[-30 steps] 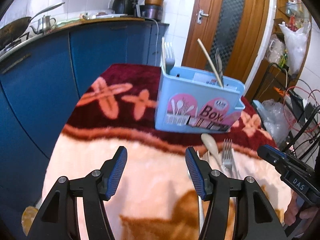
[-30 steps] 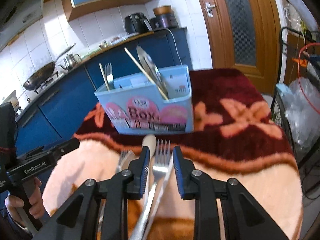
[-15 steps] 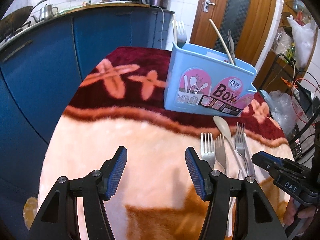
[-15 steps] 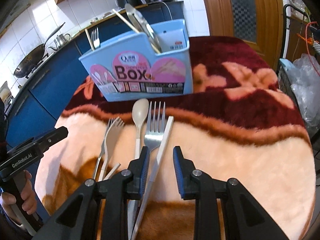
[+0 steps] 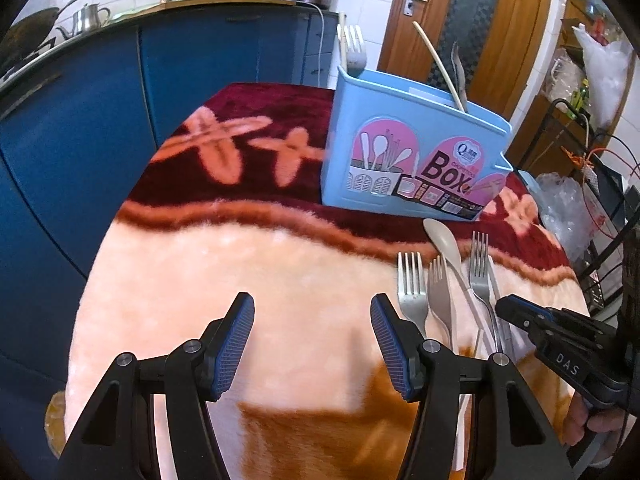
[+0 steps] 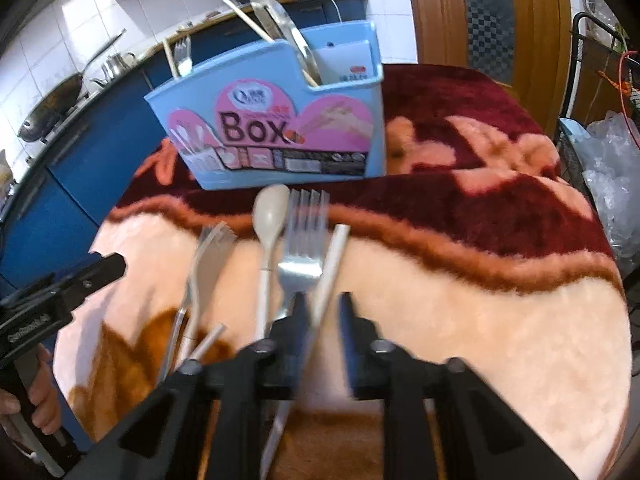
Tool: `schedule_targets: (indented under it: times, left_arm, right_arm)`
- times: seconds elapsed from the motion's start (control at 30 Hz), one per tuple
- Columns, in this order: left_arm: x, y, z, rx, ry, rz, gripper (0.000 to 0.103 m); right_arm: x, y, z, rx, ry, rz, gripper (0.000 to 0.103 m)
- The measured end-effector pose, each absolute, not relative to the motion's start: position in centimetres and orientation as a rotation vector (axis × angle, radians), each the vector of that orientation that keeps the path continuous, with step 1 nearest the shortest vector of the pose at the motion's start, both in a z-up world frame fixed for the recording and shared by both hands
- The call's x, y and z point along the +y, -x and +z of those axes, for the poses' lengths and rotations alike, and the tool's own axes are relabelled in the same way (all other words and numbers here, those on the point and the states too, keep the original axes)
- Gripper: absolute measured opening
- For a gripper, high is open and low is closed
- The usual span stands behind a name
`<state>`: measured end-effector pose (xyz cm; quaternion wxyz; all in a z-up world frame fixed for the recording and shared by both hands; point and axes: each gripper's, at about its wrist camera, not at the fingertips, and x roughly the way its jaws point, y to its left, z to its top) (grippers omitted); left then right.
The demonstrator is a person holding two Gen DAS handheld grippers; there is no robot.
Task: Organize utensils
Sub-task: 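Withdraw both grippers from the caddy back toward the remaining utensils, then grasp a metal fork with the left gripper while the right gripper grasps a white plastic knife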
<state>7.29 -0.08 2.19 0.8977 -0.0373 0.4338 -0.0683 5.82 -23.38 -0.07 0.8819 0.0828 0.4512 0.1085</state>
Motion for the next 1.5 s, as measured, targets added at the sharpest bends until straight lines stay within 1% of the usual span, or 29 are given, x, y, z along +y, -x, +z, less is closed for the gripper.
schedule_targets:
  times: [0.27, 0.83, 0.87, 0.93, 0.97, 1.03, 1.07, 1.13, 1.2, 1.5]
  left_arm:
    - [-1.6, -7.2, 2.1, 0.909, 0.048, -0.169, 0.062]
    - [-6.7, -8.3, 2.1, 0.935, -0.022, -0.303, 0.062]
    - [-7.2, -8.3, 2.1, 0.933, -0.033, -0.312, 0.061]
    - [-7.8, -8.4, 2.0, 0.937, -0.055, -0.33, 0.048]
    - [-8.2, -8.6, 1.9, 0.945, -0.063, -0.341, 0.046]
    - [-8.7, -8.9, 1.6, 0.963, -0.074, -0.354, 0.035]
    - [-9.0, -9.1, 1.5, 0.972, -0.079, -0.357, 0.032]
    - [-9.5, -9.4, 1.1, 0.993, -0.089, -0.369, 0.022]
    - [-9.9, -9.7, 0.8, 1.016, -0.09, -0.384, 0.017]
    - [-10.8, -11.4, -0.3, 1.093, -0.117, -0.385, 0.016]
  right_arm:
    - [-24.9, -5.3, 0.3, 0.909, -0.194, 0.203, 0.008]
    - [-28.6, -4.8, -0.3, 0.901, -0.252, 0.164, 0.008]
    - [-28.7, -4.8, -0.3, 0.903, -0.254, 0.167, 0.008]
    - [-28.7, -4.8, -0.5, 0.905, -0.255, 0.171, 0.008]
    - [-28.8, -4.8, -0.5, 0.904, -0.257, 0.174, 0.008]
    - [-28.8, -4.8, -0.6, 0.903, -0.257, 0.178, 0.008]
    - [-28.8, -4.8, -0.6, 0.903, -0.258, 0.181, 0.008]
    - [-28.9, -4.8, -0.7, 0.903, -0.254, 0.186, 0.008]
    - [-28.8, -4.8, -0.7, 0.903, -0.245, 0.192, 0.008]
    - [-28.6, -5.1, -0.7, 0.916, -0.202, 0.215, 0.009]
